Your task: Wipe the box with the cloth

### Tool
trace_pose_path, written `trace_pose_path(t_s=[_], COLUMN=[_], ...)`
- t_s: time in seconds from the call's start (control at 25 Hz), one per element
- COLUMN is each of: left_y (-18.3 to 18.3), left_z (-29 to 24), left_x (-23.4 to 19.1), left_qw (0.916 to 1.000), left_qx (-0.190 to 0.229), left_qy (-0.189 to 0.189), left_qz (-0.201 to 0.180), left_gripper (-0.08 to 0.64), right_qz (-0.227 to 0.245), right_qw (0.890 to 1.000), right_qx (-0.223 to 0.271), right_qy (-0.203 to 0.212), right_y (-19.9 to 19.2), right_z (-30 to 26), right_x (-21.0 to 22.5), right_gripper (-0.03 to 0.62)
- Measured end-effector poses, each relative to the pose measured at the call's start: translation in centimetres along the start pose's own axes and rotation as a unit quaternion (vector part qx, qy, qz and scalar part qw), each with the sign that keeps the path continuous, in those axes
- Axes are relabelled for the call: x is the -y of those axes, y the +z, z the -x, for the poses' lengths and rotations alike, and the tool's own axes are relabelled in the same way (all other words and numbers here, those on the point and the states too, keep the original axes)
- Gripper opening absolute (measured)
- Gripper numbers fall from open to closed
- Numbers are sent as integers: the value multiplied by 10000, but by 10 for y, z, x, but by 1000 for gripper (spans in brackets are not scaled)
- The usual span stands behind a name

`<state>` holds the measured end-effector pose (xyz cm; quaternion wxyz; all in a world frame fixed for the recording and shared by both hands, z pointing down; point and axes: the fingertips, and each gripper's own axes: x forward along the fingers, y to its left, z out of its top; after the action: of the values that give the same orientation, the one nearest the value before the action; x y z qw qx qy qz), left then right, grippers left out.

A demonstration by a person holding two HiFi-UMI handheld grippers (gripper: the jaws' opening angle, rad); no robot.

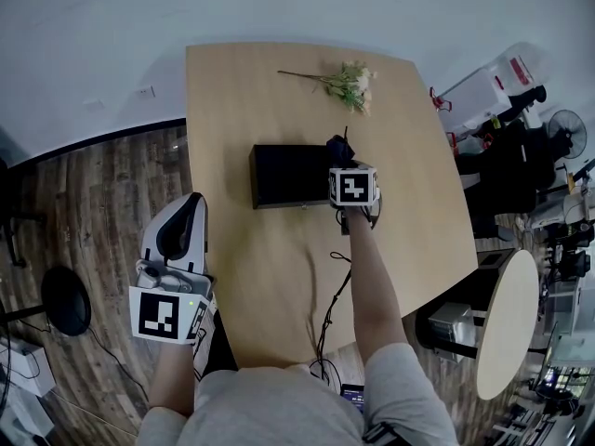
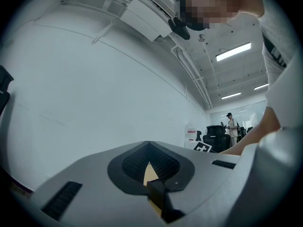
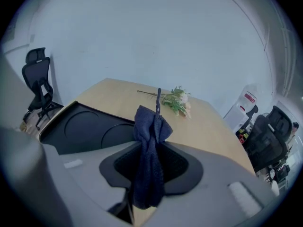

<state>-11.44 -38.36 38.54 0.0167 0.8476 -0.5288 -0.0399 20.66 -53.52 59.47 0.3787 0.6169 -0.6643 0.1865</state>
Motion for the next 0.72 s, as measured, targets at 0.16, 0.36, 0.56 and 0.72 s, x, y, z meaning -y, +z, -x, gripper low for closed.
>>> trace_pose_path(t_s=[0.16,0.36,0.56,0.72], left_y=[5,7,11,12], left_z=[1,2,2,6], left_x=[4,5,12,10], left_qw=[10000,9999,9999,9999], left_qx=[40,91,123,132], left_qy=[-32,-46,-75,-47], left_qz=[-37,-16,-26,-32], left_gripper=[8,8,8,8], right_qz=[-576,-806,-929,-1001], right_qw=[9980,9897,9745,9634], right_qx=[163,661,810,693], right_qy=[201,983,1877,2390], right_y=[6,26,31,26], right_z=[16,43,66,76], right_x=[-3,-48,-113,-161], right_gripper=[127,128,129,128])
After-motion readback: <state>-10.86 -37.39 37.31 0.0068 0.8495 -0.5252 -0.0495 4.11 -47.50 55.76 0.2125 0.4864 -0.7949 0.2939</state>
